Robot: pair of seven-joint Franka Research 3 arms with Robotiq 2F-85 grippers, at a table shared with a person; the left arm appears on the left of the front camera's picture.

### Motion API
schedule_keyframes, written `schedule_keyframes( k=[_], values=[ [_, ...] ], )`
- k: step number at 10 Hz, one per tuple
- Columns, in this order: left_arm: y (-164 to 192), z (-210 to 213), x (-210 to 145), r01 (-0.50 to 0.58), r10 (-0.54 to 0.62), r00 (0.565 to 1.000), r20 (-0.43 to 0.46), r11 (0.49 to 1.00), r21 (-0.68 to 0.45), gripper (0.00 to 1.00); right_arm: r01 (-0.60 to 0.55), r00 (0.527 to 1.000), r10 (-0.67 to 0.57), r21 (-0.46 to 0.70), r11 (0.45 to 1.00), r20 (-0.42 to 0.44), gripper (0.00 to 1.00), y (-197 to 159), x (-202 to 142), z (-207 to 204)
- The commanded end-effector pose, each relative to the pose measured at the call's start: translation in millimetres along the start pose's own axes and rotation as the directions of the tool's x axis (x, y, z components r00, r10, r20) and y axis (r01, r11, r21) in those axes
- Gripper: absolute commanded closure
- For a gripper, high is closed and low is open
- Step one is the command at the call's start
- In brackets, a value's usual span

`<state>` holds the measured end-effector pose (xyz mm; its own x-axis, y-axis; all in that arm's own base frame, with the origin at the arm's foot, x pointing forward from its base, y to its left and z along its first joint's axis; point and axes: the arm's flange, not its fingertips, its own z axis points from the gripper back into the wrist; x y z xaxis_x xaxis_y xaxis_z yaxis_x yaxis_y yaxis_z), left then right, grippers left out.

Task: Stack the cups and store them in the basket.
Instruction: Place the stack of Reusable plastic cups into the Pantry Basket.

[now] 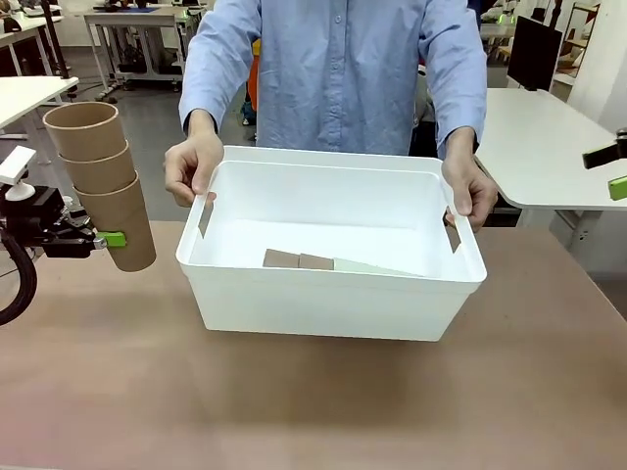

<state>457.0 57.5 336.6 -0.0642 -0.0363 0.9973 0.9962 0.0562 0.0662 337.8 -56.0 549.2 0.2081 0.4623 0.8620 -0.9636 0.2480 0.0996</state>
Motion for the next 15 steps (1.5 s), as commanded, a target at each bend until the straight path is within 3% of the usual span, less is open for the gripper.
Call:
schedule_keyframes(
  k=[1, 15],
  values=[
    [-0.3, 0.1, 4.5, 0.012, -0.012, 1.0, 0.007, 1.0, -0.004, 0.15, 0.025, 1.0, -0.025, 0.01, 1.0, 0.012, 0.0, 1.8, 0.8, -1.2],
    [-0.3, 0.1, 4.5, 0.012, -0.012, 1.0, 0.007, 1.0, -0.004, 0.15, 0.025, 1.0, -0.025, 0.01, 1.0, 0.012, 0.0, 1.8, 0.8, -1.2]
  ],
)
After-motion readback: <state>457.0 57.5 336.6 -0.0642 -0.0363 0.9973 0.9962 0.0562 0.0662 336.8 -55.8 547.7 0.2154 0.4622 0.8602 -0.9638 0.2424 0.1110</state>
